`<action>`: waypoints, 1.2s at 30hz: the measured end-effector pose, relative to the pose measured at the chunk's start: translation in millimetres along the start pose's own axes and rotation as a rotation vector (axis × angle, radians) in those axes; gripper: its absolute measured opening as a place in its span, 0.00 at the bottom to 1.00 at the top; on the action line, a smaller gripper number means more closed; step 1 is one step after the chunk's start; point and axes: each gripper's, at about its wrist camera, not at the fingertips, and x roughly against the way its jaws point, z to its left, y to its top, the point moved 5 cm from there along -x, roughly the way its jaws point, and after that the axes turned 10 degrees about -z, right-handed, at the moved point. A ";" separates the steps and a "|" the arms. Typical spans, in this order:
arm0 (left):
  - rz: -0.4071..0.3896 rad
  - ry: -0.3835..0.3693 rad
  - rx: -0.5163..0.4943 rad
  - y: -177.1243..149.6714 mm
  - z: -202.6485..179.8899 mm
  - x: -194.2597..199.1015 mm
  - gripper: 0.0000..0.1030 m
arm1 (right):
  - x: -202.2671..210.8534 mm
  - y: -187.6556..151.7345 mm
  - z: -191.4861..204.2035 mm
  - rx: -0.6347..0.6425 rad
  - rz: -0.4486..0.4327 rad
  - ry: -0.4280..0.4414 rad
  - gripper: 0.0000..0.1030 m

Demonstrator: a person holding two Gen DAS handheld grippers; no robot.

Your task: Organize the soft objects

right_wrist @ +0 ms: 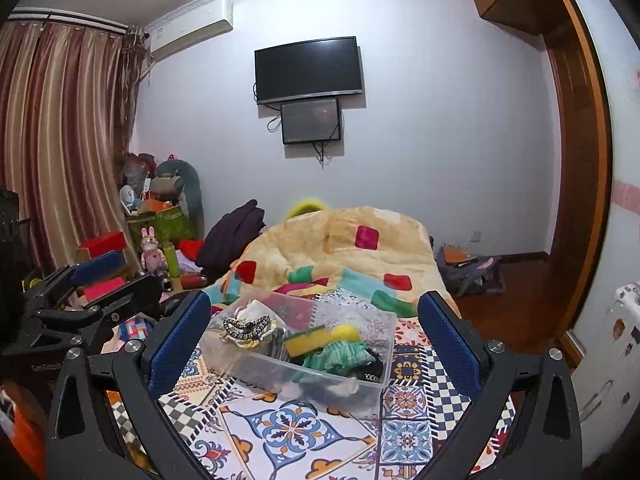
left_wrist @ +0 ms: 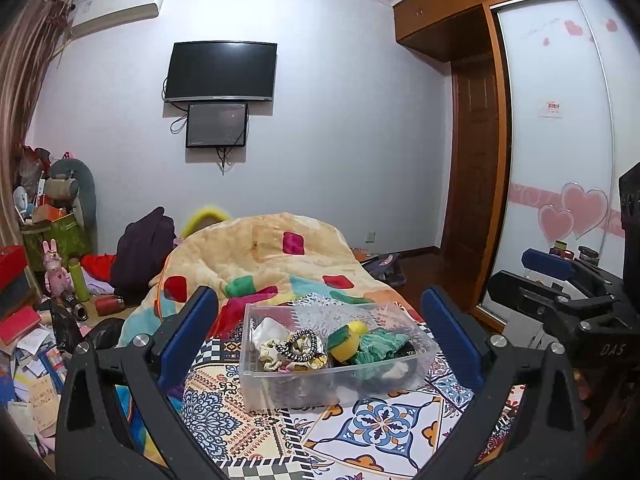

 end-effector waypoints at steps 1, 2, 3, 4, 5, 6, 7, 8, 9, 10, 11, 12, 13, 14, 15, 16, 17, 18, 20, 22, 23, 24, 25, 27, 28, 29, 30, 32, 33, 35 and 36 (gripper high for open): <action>0.001 -0.001 0.000 -0.3 -0.2 0.1 1.00 | 0.2 0.2 0.0 -0.001 0.000 0.000 1.00; 0.001 -0.002 0.000 -0.6 -0.5 0.3 1.00 | -0.4 0.4 -0.3 -0.002 0.001 0.001 1.00; 0.001 -0.002 -0.001 -1.1 -0.6 0.1 1.00 | -0.6 0.3 -0.2 -0.001 0.000 0.001 1.00; 0.002 -0.002 -0.001 -1.0 -0.6 0.0 1.00 | -0.5 0.5 -0.2 -0.001 -0.001 0.002 1.00; 0.001 -0.002 -0.001 -0.7 -0.7 0.1 1.00 | -0.4 0.6 -0.3 -0.002 -0.001 0.002 1.00; 0.001 -0.002 0.000 -0.7 -0.8 0.0 1.00 | -0.3 0.6 -0.1 -0.003 -0.001 0.003 1.00; 0.001 -0.002 0.000 -1.0 -0.9 0.1 1.00 | -0.3 0.0 0.0 -0.003 -0.001 0.003 1.00; 0.001 -0.002 0.000 -0.6 -0.8 0.0 1.00 | -0.2 0.2 0.1 -0.005 -0.001 0.004 1.00; 0.001 -0.003 0.001 -0.6 -0.8 0.0 1.00 | -0.2 0.1 0.4 -0.005 0.000 0.005 1.00; 0.002 -0.007 0.004 -0.9 -1.3 0.1 1.00 | -0.1 -0.2 0.4 -0.007 0.001 0.005 1.00; 0.002 -0.011 0.005 -1.4 -1.4 0.4 1.00 | 0.3 -0.6 0.6 -0.007 0.001 0.006 1.00; 0.001 -0.013 0.005 -1.9 -2.2 0.5 1.00 | 0.4 -0.7 1.0 -0.008 0.002 0.006 1.00; 0.000 -0.012 0.003 -2.1 -2.9 0.7 1.00 | 0.6 -0.7 1.4 -0.008 0.002 0.006 1.00; -0.002 -0.012 -0.002 -2.4 -3.8 1.1 1.00 | 0.9 -0.6 1.6 -0.007 0.002 0.006 1.00; -0.003 -0.012 -0.004 -2.6 -4.0 1.5 1.00 | 1.2 -0.6 2.0 -0.008 0.002 0.006 1.00; -0.004 -0.012 -0.006 -3.0 -4.7 1.8 1.00 | 0.7 -0.8 1.4 -0.008 0.002 0.006 1.00; -0.004 -0.014 -0.007 -3.3 -5.1 1.9 1.00 | 1.0 -0.6 2.0 -0.008 0.002 0.007 1.00; -0.005 -0.015 -0.005 -3.4 -5.2 1.9 1.00 | 0.8 -0.7 1.7 -0.008 0.002 0.006 1.00; -0.004 -0.020 -0.001 -2.8 -4.9 2.1 1.00 | 1.0 -0.7 1.9 -0.008 0.002 0.006 1.00; -0.006 -0.021 0.000 -1.6 -3.8 2.6 1.00 | 0.7 -0.8 1.4 -0.008 0.003 0.007 1.00; -0.005 -0.021 0.002 -1.4 -3.4 2.8 1.00 | 1.1 -0.7 2.0 -0.008 0.003 0.007 1.00; -0.005 -0.023 0.004 -1.4 -3.2 2.8 1.00 | 1.2 -0.6 2.1 -0.008 0.002 0.006 1.00; -0.003 -0.024 0.006 -1.3 -2.9 2.5 1.00 | 1.0 -0.7 1.9 -0.008 0.002 0.006 1.00; -0.004 -0.022 0.011 -0.9 -1.6 2.4 1.00 | 0.9 -0.7 2.1 -0.008 0.004 0.007 1.00; -0.005 -0.020 0.014 -0.8 -0.7 2.5 1.00 | 0.6 -1.0 1.7 -0.008 0.004 0.007 1.00; -0.005 -0.019 0.018 -0.7 0.4 2.5 1.00 | 0.6 -1.0 1.7 -0.008 0.004 0.007 1.00; -0.005 -0.018 0.021 -0.6 1.5 2.1 1.00 | 0.6 -0.9 1.9 -0.009 0.004 0.007 1.00; -0.004 -0.020 0.025 -0.6 2.9 1.6 1.00 | 0.5 -0.9 2.3 -0.010 0.005 0.008 1.00; -0.002 -0.021 0.026 -0.2 3.5 1.0 1.00 | 0.6 -1.1 2.0 -0.010 0.005 0.008 1.00; 0.004 -0.024 0.030 -1.1 4.0 -0.2 1.00 | 0.8 -1.6 2.9 -0.009 0.006 0.008 1.00; 0.006 -0.026 0.031 -1.7 3.8 -0.1 1.00 | 0.8 -1.5 3.0 -0.008 0.006 0.009 1.00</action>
